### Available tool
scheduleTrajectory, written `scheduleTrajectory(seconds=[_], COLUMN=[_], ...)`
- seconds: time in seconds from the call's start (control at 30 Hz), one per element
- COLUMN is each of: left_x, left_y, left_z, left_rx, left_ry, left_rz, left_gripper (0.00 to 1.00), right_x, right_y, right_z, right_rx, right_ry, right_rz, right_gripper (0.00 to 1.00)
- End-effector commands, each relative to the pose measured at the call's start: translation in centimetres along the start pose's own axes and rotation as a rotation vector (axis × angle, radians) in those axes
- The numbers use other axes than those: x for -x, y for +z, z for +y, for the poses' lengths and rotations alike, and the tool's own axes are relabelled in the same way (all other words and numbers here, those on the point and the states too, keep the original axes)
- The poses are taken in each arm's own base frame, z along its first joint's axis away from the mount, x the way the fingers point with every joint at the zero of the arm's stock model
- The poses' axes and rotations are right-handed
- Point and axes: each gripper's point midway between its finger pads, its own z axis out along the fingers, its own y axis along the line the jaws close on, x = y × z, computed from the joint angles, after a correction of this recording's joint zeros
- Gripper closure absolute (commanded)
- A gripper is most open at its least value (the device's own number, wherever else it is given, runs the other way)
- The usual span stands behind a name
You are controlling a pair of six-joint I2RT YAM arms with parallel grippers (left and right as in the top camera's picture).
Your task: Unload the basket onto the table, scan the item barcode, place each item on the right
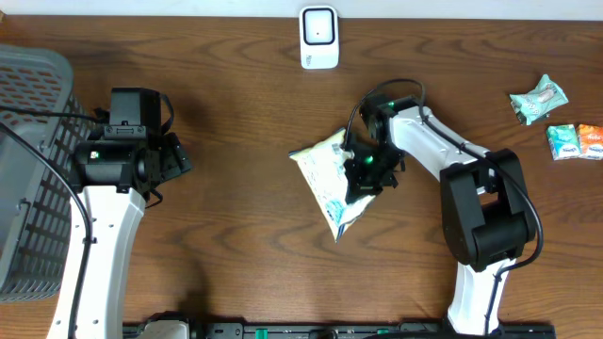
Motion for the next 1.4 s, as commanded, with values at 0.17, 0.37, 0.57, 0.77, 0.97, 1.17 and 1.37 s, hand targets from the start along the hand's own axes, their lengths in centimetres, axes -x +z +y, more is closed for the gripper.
scheduleTrajectory(seconds=[0.17, 0.37, 0.57, 0.77, 0.97, 1.17, 1.37], left_x=[0.2, 0.2, 0.2, 0.2, 0.2, 0.2, 0.2], left_y=[0.0, 0.0, 0.0, 0.0, 0.0, 0.0, 0.0], left_z=[0.4, 0.4, 0.4, 0.4, 0.4, 0.4, 0.4], left_rx=[0.021, 0.02, 0.021, 0.021, 0.021, 0.021, 0.021], left_ry=[0.003, 0.003, 0.003, 0.003, 0.003, 0.003, 0.003], left_rz=[-0.007, -0.007, -0.007, -0.007, -0.007, -0.007, -0.007], left_gripper=[0.02, 0.02, 0.02, 0.02, 0.02, 0.02, 0.02], right_x=[5.2, 6.6, 6.5, 5.9, 4.1, 4.7, 5.9], right_y=[-8.0, -12.9, -12.8, -10.4, -6.8, -7.7, -8.8], right_z=[5.6, 10.9, 10.5, 5.7, 2.3, 0.0, -1.5], right_rx=[0.078, 0.221, 0.188, -0.015, -0.069, -0.08, -0.067], right_ry=[-0.166, -0.426, -0.465, -0.315, -0.23, -0.06, -0.009], right_rz=[-0.222, -0.355, -0.351, -0.27, -0.166, -0.199, -0.258], right_gripper=[0.99, 0.99, 0.99, 0.9, 0.51, 0.25, 0.01])
